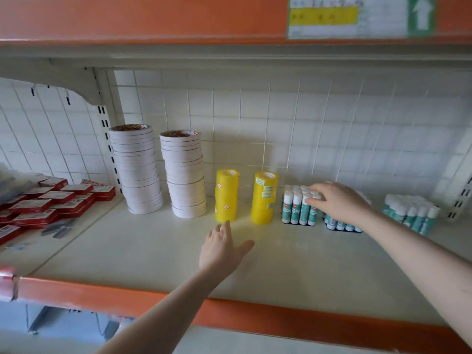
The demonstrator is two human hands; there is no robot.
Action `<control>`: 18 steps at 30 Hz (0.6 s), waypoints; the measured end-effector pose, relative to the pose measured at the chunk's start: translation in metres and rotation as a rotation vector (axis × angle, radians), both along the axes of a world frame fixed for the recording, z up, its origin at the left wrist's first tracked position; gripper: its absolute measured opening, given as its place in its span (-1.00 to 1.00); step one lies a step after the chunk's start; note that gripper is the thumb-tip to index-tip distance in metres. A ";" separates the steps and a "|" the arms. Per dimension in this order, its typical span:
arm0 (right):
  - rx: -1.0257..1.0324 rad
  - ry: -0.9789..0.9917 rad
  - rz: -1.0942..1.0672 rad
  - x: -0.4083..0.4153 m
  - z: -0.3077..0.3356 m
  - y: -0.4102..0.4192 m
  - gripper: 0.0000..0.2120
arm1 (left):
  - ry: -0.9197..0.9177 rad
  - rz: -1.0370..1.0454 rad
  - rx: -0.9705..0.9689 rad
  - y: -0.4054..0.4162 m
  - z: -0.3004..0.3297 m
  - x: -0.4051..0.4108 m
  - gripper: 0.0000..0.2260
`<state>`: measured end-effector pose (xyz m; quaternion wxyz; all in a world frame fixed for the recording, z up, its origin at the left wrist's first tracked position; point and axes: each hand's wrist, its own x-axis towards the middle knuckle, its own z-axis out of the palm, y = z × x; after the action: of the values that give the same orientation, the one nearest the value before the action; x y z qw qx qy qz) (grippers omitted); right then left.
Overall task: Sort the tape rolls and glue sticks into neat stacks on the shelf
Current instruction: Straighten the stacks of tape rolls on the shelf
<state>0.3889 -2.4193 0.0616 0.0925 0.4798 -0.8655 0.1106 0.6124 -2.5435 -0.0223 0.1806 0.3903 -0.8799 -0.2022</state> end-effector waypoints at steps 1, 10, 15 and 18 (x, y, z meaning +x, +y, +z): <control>0.001 0.003 -0.013 -0.003 -0.003 0.004 -0.61 | -0.006 -0.004 0.001 0.005 0.000 -0.004 -0.32; -0.015 -0.003 0.133 -0.068 -0.003 0.024 -0.54 | -0.056 0.031 -0.059 0.055 -0.005 -0.066 -0.39; 0.063 -0.030 0.302 -0.092 0.005 0.015 -0.42 | -0.136 0.074 -0.090 0.065 -0.003 -0.083 -0.39; 0.139 -0.050 0.386 -0.094 0.006 0.002 -0.32 | -0.185 0.090 -0.081 0.067 -0.001 -0.085 -0.37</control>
<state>0.2947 -2.4172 0.0678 0.0146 0.6389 -0.7652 0.0783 0.5277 -2.4762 -0.0238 0.1228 0.4389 -0.8818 -0.1213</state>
